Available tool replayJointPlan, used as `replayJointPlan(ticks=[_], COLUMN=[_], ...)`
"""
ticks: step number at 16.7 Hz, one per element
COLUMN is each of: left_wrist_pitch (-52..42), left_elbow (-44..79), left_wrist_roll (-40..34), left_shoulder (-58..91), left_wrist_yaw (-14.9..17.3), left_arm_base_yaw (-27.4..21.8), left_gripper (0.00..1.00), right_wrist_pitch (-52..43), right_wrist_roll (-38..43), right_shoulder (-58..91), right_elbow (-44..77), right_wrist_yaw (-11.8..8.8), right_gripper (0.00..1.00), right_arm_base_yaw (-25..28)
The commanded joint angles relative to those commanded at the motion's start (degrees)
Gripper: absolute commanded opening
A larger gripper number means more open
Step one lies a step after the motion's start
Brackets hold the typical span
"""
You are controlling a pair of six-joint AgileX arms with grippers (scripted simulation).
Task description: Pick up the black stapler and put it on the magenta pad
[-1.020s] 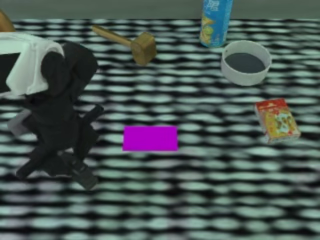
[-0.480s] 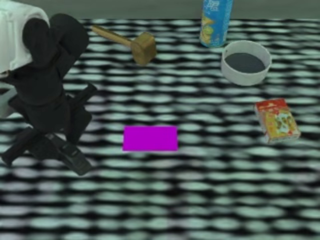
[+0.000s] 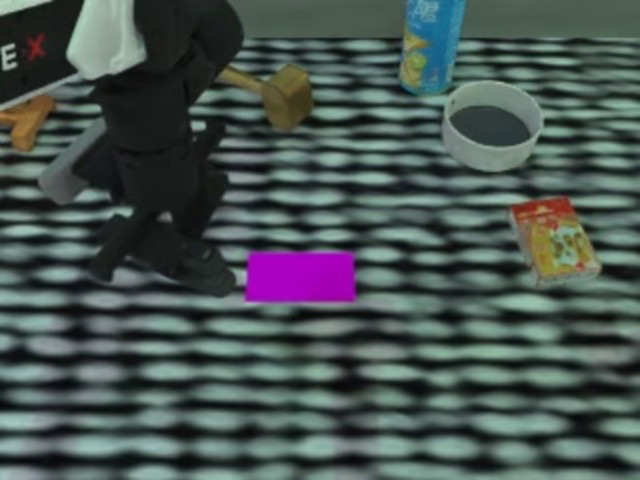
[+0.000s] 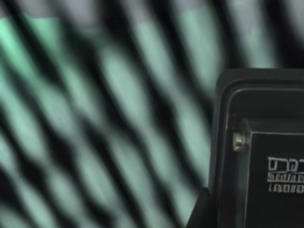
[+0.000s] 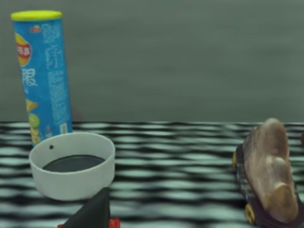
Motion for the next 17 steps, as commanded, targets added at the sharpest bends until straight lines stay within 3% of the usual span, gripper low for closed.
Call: replayJointPlan(ticks=[8, 11, 17], left_wrist_pitch=[-9.53, -10.60, -9.56], left_elbow=[31.29, 35.04, 34.08], left_wrist_roll=[-27.86, -31.57, -31.45], left_shoulder=[20.04, 22.68, 22.62], left_wrist_yaw=[0.89, 1.00, 0.95], left_arm_base_yaw=[-5.03, -5.76, -5.53], left_gripper=[0.00, 0.00, 0.00], right_wrist_pitch=[0.00, 0.00, 0.00], right_wrist_roll=[0.00, 0.00, 0.00], right_shoulder=[0.00, 0.00, 0.00], right_elbow=[0.00, 0.00, 0.00], right_wrist_yaw=[0.00, 0.00, 0.00], right_gripper=[1.00, 1.00, 1.00], right_arm_base_yaw=[0.00, 0.00, 0.00])
